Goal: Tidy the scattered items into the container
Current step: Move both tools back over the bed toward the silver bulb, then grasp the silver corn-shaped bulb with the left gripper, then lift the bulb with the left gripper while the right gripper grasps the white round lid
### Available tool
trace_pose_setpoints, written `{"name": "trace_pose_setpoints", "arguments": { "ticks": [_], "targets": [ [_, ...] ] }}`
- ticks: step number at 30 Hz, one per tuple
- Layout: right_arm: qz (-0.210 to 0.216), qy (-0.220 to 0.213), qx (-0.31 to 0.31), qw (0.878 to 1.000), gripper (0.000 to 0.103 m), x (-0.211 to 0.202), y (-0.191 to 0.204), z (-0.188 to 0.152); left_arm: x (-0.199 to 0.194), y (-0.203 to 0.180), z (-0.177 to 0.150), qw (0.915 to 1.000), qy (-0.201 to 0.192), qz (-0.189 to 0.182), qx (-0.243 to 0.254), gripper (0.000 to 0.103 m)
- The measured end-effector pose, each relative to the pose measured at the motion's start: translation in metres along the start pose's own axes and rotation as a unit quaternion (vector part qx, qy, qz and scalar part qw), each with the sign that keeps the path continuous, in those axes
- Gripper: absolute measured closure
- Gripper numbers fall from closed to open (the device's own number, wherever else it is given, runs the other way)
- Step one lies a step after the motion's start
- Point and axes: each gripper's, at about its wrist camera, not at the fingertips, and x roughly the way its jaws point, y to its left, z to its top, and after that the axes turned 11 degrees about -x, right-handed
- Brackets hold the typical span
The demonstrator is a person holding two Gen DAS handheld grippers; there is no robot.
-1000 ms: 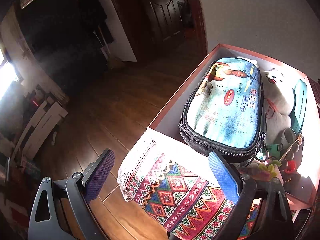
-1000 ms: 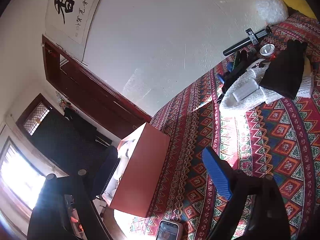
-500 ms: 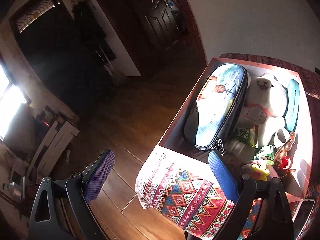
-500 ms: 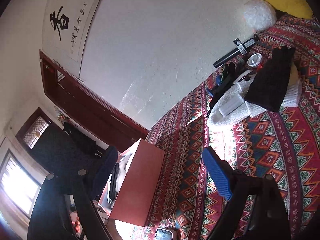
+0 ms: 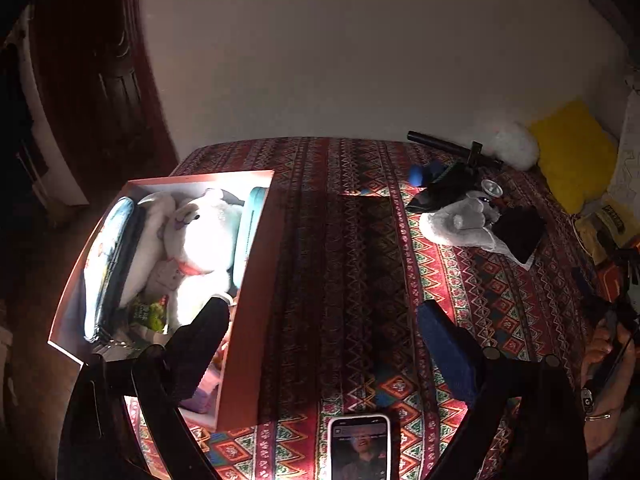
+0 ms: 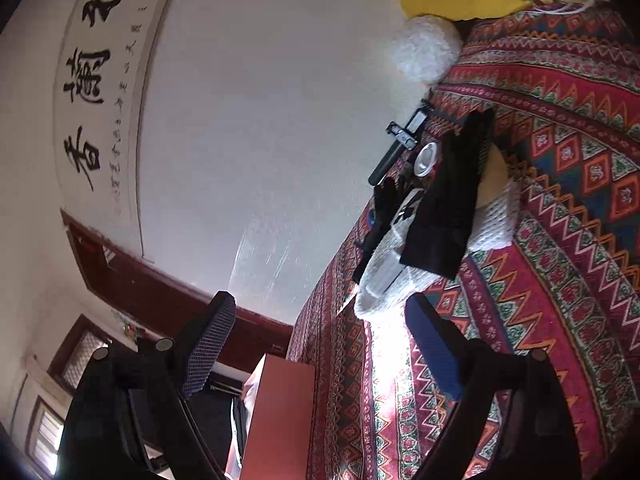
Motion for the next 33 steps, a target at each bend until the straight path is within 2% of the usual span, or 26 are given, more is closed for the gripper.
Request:
{"name": "trace_pose_setpoints", "arguments": {
  "ticks": [4, 8, 10, 11, 12, 14, 16, 18, 20, 22, 25, 26, 27, 30, 31, 33],
  "targets": [
    [0.006, -0.020, 0.065, 0.998, 0.015, -0.002, -0.036, 0.015, 0.052, -0.084, 0.022, 0.9976, 0.012, -0.041, 0.055, 0.007],
    [-0.008, -0.035, 0.098, 0.995, 0.015, -0.001, -0.063, 0.028, 0.123, -0.145, 0.047, 0.9944, 0.055, -0.049, 0.076, 0.008],
    [-0.007, -0.037, 0.116, 0.992, 0.015, 0.001, -0.072, 0.028, 0.154, -0.174, 0.053, 0.9923, 0.058, -0.048, 0.099, 0.008],
    [-0.002, -0.033, 0.124, 0.992, 0.015, 0.004, -0.075, 0.028, 0.166, -0.190, 0.052, 0.9890, 0.049, -0.051, 0.130, 0.019],
    [0.001, -0.026, 0.127, 0.992, 0.015, 0.008, -0.077, 0.028, 0.178, -0.205, 0.048, 0.9820, 0.043, -0.059, 0.174, 0.050],
    [0.002, -0.010, 0.122, 0.992, 0.015, 0.017, -0.076, 0.027, 0.205, -0.234, 0.036, 0.9606, 0.045, -0.050, 0.270, 0.076],
    [0.003, 0.006, 0.116, 0.993, 0.015, 0.025, -0.073, 0.024, 0.234, -0.250, 0.027, 0.9419, 0.059, -0.034, 0.329, 0.079],
    [0.009, 0.021, 0.114, 0.993, 0.015, 0.033, -0.071, 0.022, 0.258, -0.258, 0.026, 0.9347, 0.075, -0.027, 0.346, 0.079],
    [0.012, 0.032, 0.112, 0.993, 0.015, 0.039, -0.071, 0.021, 0.273, -0.264, 0.030, 0.9309, 0.088, -0.037, 0.353, 0.079],
    [0.012, 0.040, 0.113, 0.993, 0.015, 0.042, -0.072, 0.019, 0.281, -0.271, 0.031, 0.9244, 0.098, -0.048, 0.365, 0.073],
    [0.014, 0.048, 0.119, 0.992, 0.015, 0.046, -0.075, 0.016, 0.298, -0.284, 0.018, 0.9015, 0.121, -0.025, 0.415, 0.068],
    [0.012, 0.050, 0.122, 0.991, 0.015, 0.047, -0.076, 0.015, 0.303, -0.288, 0.014, 0.8962, 0.124, -0.016, 0.426, 0.068],
    [0.011, 0.050, 0.123, 0.991, 0.015, 0.047, -0.077, 0.014, 0.304, -0.289, 0.013, 0.8961, 0.127, -0.010, 0.425, 0.072],
    [0.009, 0.046, 0.122, 0.991, 0.015, 0.044, -0.079, 0.015, 0.297, -0.284, 0.014, 0.9052, 0.136, -0.016, 0.402, 0.078],
    [0.007, 0.043, 0.119, 0.992, 0.015, 0.043, -0.079, 0.016, 0.289, -0.280, 0.014, 0.9100, 0.135, -0.027, 0.391, 0.079],
    [0.005, 0.035, 0.116, 0.993, 0.015, 0.039, -0.079, 0.018, 0.264, -0.265, 0.020, 0.9282, 0.118, -0.057, 0.348, 0.080]
  ]
}}
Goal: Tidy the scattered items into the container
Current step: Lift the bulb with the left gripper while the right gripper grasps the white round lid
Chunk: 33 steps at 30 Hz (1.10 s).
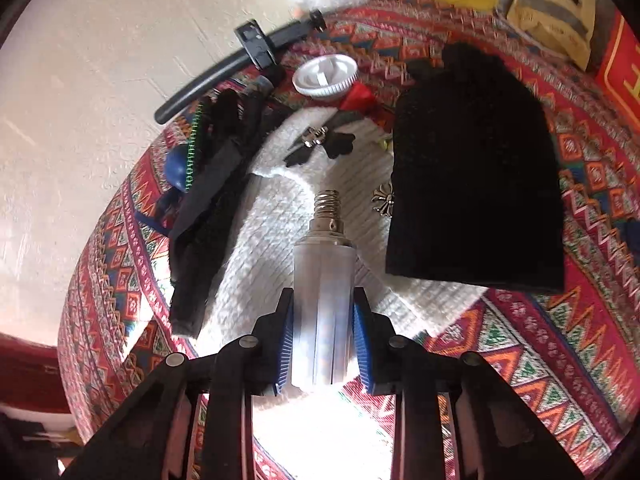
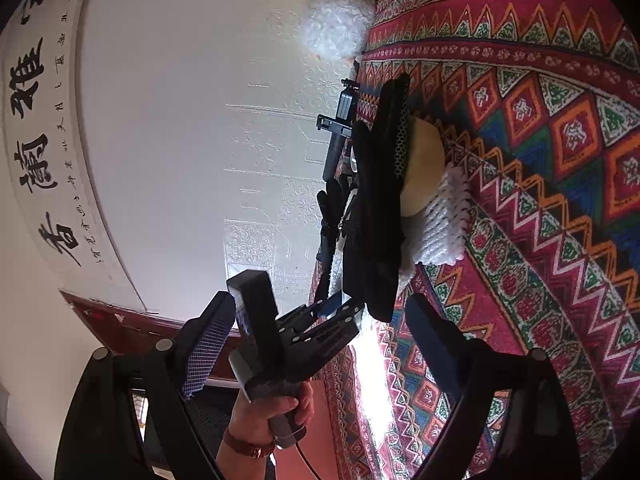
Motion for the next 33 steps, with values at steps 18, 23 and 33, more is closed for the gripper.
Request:
{"name": "trace_pose_setpoints", "arguments": {
  "ticks": [18, 23, 33],
  "targets": [
    [-0.058, 0.047, -0.202, 0.976, 0.043, 0.038, 0.091, 0.002, -0.180, 0.167, -0.261, 0.8617, -0.202, -0.266, -0.382, 0.079],
    [-0.210, 0.117, -0.276, 0.931, 0.048, 0.156, 0.103, 0.061, -0.173, 0.185, -0.259, 0.8496, -0.211, -0.290, -0.387, 0.079],
    [-0.447, 0.176, -0.312, 0.820, 0.016, 0.299, 0.024, 0.108, -0.178, 0.233, -0.279, 0.8374, -0.226, -0.248, -0.431, 0.079]
  ]
}}
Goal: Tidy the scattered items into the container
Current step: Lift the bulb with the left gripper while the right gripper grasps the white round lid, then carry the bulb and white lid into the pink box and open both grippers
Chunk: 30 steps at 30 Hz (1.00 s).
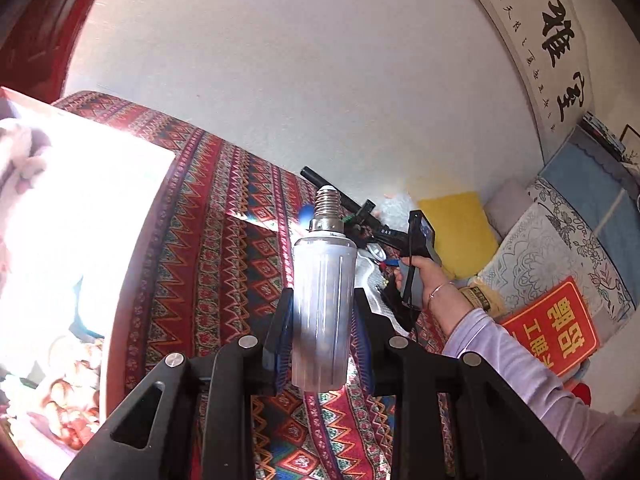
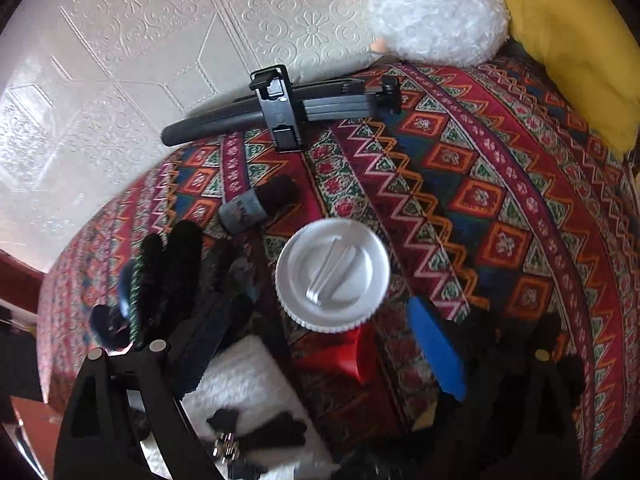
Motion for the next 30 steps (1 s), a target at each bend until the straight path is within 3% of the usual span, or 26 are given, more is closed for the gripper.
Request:
{"name": "trace_pose_setpoints", "arguments": {
  "ticks": [1, 7, 11, 14, 17, 20, 25, 26, 28, 29, 30],
  "targets": [
    [-0.009, 0.004, -0.002, 1.000, 0.042, 0.005, 0.000, 0.002, -0.006, 0.003, 0.004, 0.9999, -0.010, 0.004, 0.000, 0.079],
    [-0.012, -0.018, -0.029, 0.999, 0.042, -0.025, -0.003, -0.006, -0.041, 0.024, 0.026, 0.9977, -0.061, 0.000, -0.031, 0.079],
    [0.050, -0.059, -0.050, 0.996, 0.042, -0.097, 0.009, -0.016, -0.074, 0.037, 0.031, 0.9943, -0.092, -0.003, -0.054, 0.079],
    [0.111, -0.106, -0.095, 0.984, 0.042, -0.172, 0.053, -0.030, -0.115, 0.050, 0.035, 0.9878, -0.140, 0.005, -0.069, 0.079],
    [0.158, -0.174, -0.188, 0.954, 0.042, -0.259, 0.129, -0.064, -0.157, 0.073, 0.039, 0.9792, -0.178, 0.027, -0.093, 0.079],
    [0.223, -0.223, -0.278, 0.908, 0.042, -0.332, 0.212, -0.116, -0.186, 0.095, 0.040, 0.9729, -0.195, 0.065, -0.106, 0.079],
    [0.331, -0.216, -0.369, 0.841, 0.041, -0.383, 0.320, -0.197, -0.203, 0.109, 0.033, 0.9763, -0.173, 0.096, -0.087, 0.079],
    [0.348, -0.204, -0.382, 0.832, 0.041, -0.385, 0.337, -0.211, -0.205, 0.109, 0.031, 0.9767, -0.169, 0.105, -0.079, 0.074],
    [0.372, -0.172, -0.404, 0.818, 0.038, -0.381, 0.365, -0.232, -0.216, 0.109, 0.029, 0.9749, -0.178, 0.113, -0.072, 0.047],
    [0.375, -0.158, -0.413, 0.815, 0.033, -0.379, 0.377, -0.241, -0.223, 0.110, 0.027, 0.9731, -0.188, 0.113, -0.070, 0.021],
    [0.371, -0.154, -0.415, 0.816, 0.020, -0.375, 0.383, -0.248, -0.233, 0.110, 0.025, 0.9709, -0.203, 0.108, -0.068, 0.011]
  ]
}}
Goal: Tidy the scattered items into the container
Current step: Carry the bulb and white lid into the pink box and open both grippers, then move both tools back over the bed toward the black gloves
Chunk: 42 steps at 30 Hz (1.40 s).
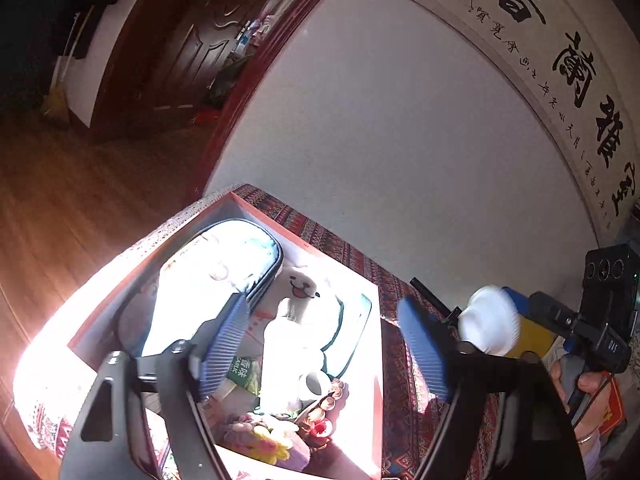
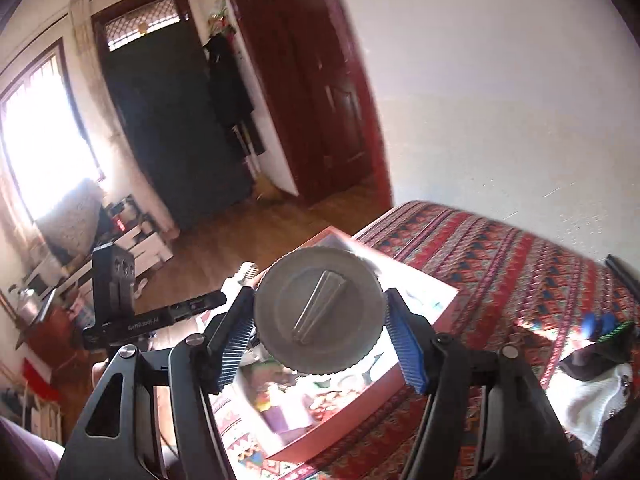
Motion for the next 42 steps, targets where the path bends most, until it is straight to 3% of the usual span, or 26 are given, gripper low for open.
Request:
{"name": "trace_pose_setpoints", "arguments": {
  "ticks": [3, 6, 11, 21, 26, 30, 36, 38, 40, 42],
  "targets": [
    [-0.005, -0.002, 0.004, 1.000, 0.017, 0.000, 0.013, -0.005, -0.026, 0.010, 0.010, 0.9990, -0.034, -0.023, -0.015, 0.002],
    [-0.010, -0.016, 0.023, 1.000, 0.017, -0.014, 0.015, -0.005, -0.040, 0.025, 0.019, 0.9969, -0.052, -0.041, -0.042, 0.001],
    [-0.031, -0.035, 0.036, 0.998, 0.017, -0.040, 0.011, -0.006, -0.035, 0.033, 0.021, 0.9963, -0.042, -0.042, -0.062, 0.001],
    [-0.064, -0.091, 0.102, 0.989, 0.012, -0.111, -0.021, -0.047, -0.022, -0.023, -0.003, 0.9979, -0.008, -0.064, -0.007, 0.000],
    [-0.095, -0.140, 0.161, 0.972, 0.005, -0.159, -0.058, -0.093, 0.004, -0.060, -0.026, 0.9969, 0.029, -0.067, 0.029, 0.001],
    [-0.114, -0.174, 0.240, 0.948, 0.005, -0.192, -0.099, -0.141, 0.030, -0.092, -0.050, 0.9937, 0.065, -0.071, 0.058, 0.001],
    [-0.164, -0.178, 0.322, 0.915, 0.005, -0.225, -0.166, -0.199, 0.071, -0.133, -0.090, 0.9861, 0.118, -0.072, 0.092, 0.001],
    [-0.187, -0.159, 0.328, 0.912, 0.010, -0.224, -0.195, -0.206, 0.083, -0.145, -0.102, 0.9835, 0.132, -0.071, 0.101, 0.001],
    [-0.214, -0.119, 0.327, 0.913, 0.036, -0.213, -0.232, -0.206, 0.092, -0.153, -0.112, 0.9814, 0.143, -0.066, 0.110, 0.001],
    [-0.241, -0.065, 0.329, 0.911, 0.044, -0.195, -0.277, -0.207, 0.099, -0.159, -0.120, 0.9787, 0.153, -0.064, 0.121, 0.001]
  ]
}}
